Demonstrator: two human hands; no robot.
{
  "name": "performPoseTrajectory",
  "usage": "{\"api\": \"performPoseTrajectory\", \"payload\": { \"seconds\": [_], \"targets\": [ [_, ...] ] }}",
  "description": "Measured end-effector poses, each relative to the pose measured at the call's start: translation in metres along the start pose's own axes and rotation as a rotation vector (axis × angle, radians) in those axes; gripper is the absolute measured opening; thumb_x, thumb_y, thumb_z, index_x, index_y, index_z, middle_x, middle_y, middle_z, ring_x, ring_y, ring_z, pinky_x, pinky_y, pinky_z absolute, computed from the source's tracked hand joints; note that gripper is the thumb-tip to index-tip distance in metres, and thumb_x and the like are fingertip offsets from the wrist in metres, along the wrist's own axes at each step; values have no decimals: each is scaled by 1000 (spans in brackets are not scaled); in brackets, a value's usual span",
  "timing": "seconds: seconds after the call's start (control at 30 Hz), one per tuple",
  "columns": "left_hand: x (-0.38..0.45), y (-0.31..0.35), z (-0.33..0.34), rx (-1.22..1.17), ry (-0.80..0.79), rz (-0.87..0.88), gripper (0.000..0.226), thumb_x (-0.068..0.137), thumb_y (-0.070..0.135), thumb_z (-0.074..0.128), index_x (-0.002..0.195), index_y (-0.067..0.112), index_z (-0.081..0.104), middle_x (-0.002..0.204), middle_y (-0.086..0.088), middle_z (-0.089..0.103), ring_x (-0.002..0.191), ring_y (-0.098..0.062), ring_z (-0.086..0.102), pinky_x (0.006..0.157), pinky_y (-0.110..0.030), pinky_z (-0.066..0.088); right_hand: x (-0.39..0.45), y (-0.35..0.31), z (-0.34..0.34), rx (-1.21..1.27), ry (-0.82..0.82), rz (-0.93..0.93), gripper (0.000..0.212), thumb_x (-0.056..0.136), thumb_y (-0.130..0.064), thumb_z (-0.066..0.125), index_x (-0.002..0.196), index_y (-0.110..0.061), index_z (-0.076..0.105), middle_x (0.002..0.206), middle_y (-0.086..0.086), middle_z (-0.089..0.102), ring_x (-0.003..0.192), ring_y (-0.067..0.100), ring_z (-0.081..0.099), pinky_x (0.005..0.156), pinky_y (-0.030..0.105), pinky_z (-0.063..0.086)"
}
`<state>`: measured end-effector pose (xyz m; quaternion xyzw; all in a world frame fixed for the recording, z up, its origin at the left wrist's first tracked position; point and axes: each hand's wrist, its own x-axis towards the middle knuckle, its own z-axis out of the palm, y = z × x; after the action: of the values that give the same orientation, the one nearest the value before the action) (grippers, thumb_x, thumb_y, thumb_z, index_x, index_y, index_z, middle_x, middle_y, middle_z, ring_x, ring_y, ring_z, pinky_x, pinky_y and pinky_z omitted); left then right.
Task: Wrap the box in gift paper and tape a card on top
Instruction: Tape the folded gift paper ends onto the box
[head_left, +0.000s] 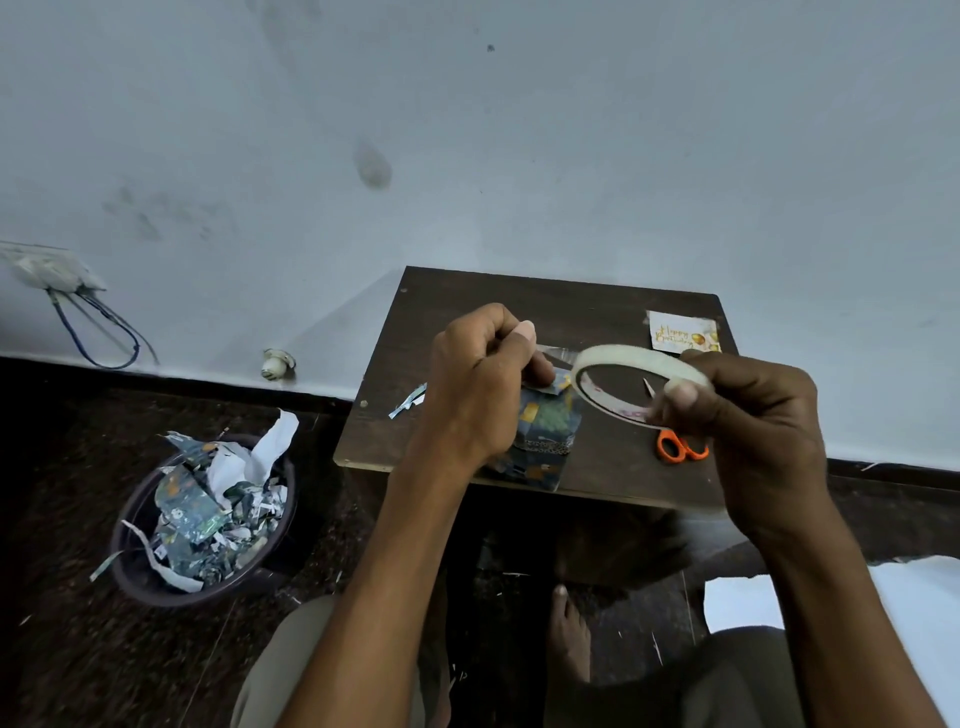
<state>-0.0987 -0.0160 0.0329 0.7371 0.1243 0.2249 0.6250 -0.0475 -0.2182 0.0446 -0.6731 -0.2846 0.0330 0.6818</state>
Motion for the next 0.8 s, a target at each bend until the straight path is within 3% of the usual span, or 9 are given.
{"api": "performPoseTrajectory", "payload": {
  "seconds": [0.1, 0.23, 0.27, 0.4, 0.47, 0.53, 0.6, 0.7, 0.8],
  "targets": [
    [0, 0, 0, 17, 1, -1, 29, 88, 24, 51, 71, 2, 60, 67, -7, 73, 69, -24, 72, 79, -53, 59, 1, -10, -6, -27, -18, -4, 40, 79, -54, 75, 63, -18, 71, 50, 16, 51, 45, 33, 42, 45, 34, 30],
    [1, 1, 0, 41, -11, -1, 27, 87, 24, 50, 69, 6, 60, 68, -6, 74, 71, -26, 72, 80, -52, 58, 0, -29, -15, -173, -101, 30, 83, 84, -73, 60, 68, 8, 67, 43, -4, 34, 41, 13, 30, 46, 23, 29],
    [1, 1, 0, 48, -16, -3, 27, 86, 25, 51, 68, 6, 60, 68, -6, 74, 71, -26, 72, 80, -52, 58, 0, -33, -16, -242, -105, 19, 80, 85, -71, 60, 70, 7, 68, 44, -8, 34, 42, 10, 30, 47, 22, 29],
    [3, 1, 0, 14, -28, -31, 28, 83, 24, 51, 67, 3, 60, 67, -8, 74, 74, -32, 72, 82, -53, 58, -1, -39, -10, -464, -106, 68, 13, 93, -40, 69, 99, -31, 76, 55, -5, 59, 46, 10, 50, 56, 27, 41],
    [4, 0, -1, -17, -39, -42, 29, 82, 23, 51, 68, -1, 61, 68, -10, 74, 75, -33, 72, 80, -47, 57, -1, -36, -5, -527, -144, 92, 24, 96, -26, 67, 112, -43, 72, 66, -5, 65, 52, 14, 53, 61, 31, 43],
    [3, 1, -2, -18, -54, -42, 31, 82, 23, 51, 71, -4, 62, 70, -11, 74, 74, -29, 72, 76, -39, 54, -1, -35, -1, -528, -182, 123, 30, 95, -21, 65, 110, -45, 73, 69, -11, 63, 59, 20, 53, 62, 33, 44],
    [3, 1, -2, -5, -71, -35, 32, 82, 23, 51, 74, -6, 63, 71, -11, 74, 72, -24, 71, 74, -34, 52, -1, -37, 5, -538, -199, 173, 37, 80, -24, 56, 103, -46, 74, 74, -14, 62, 65, 22, 57, 65, 37, 48],
    [4, 1, -3, -23, -73, -40, 27, 82, 23, 52, 68, 1, 62, 70, -10, 74, 75, -29, 71, 79, -42, 56, -1, -36, 12, -735, -157, 191, 41, 65, -37, 53, 97, -58, 70, 89, -26, 64, 74, 3, 57, 64, 31, 42],
    [4, 0, -5, -52, -74, -43, 25, 83, 23, 52, 64, 8, 61, 70, -11, 73, 78, -35, 71, 85, -51, 57, -2, -37, 21, -839, -73, 238, 18, 74, -57, 54, 82, -62, 69, 76, -43, 60, 83, -16, 54, 63, 26, 36]
  ]
}}
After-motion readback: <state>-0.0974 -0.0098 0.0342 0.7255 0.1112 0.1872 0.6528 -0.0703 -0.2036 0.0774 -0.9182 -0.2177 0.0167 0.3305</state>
